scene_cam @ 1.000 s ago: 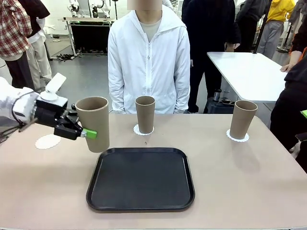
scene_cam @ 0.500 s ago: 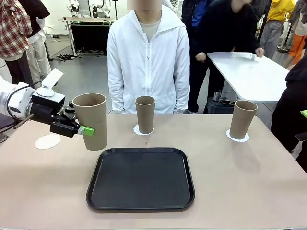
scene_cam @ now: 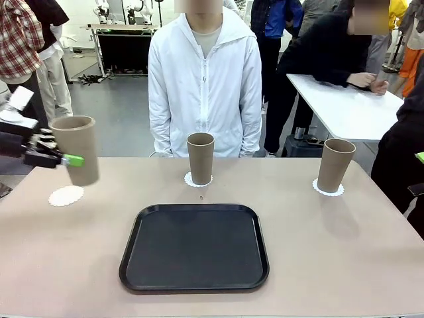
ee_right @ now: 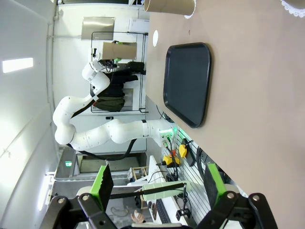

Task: Place coasters on the table and set cups on them.
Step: Take one Reusable plastic cup from the Flat Tray and place it on a coaster set by the human.

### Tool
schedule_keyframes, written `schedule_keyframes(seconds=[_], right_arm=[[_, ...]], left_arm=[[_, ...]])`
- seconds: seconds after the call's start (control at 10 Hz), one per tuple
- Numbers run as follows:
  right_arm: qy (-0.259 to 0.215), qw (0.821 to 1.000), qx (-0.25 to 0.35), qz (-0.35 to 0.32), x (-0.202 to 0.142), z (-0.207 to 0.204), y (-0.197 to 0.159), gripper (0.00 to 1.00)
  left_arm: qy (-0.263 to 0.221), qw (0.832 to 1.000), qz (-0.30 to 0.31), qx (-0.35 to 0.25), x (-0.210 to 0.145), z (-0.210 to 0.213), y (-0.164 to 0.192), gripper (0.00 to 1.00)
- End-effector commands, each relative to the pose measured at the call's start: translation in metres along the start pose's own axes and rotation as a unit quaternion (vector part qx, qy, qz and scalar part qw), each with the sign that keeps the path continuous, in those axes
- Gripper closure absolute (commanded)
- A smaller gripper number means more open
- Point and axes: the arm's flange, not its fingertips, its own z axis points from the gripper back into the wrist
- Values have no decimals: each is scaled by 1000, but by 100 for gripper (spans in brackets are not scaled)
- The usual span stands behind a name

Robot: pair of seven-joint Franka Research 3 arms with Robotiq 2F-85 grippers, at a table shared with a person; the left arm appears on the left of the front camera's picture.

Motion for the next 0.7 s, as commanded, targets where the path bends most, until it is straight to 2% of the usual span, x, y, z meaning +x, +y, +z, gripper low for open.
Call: schedule_keyframes(seconds=[0.0,0.3,0.4,0.5,0.6], right_arm=[[1,1000,4,2,-1,0,1,0],[1,1000,4,2,-1,0,1,0],[1,1000,4,2,-1,0,1,0],[1,1000,4,2,-1,0,1,0],[1,1000,4,2,-1,0,1,0]], left_arm=[[-14,999,11,38,-4,38,25,15],[-26,996,18,80,-16,87,42,15],[-36,996,13,76,-18,86,39,15],[-14,996,22,87,-18,86,41,15],[-14,996,22,87,-18,86,41,15]])
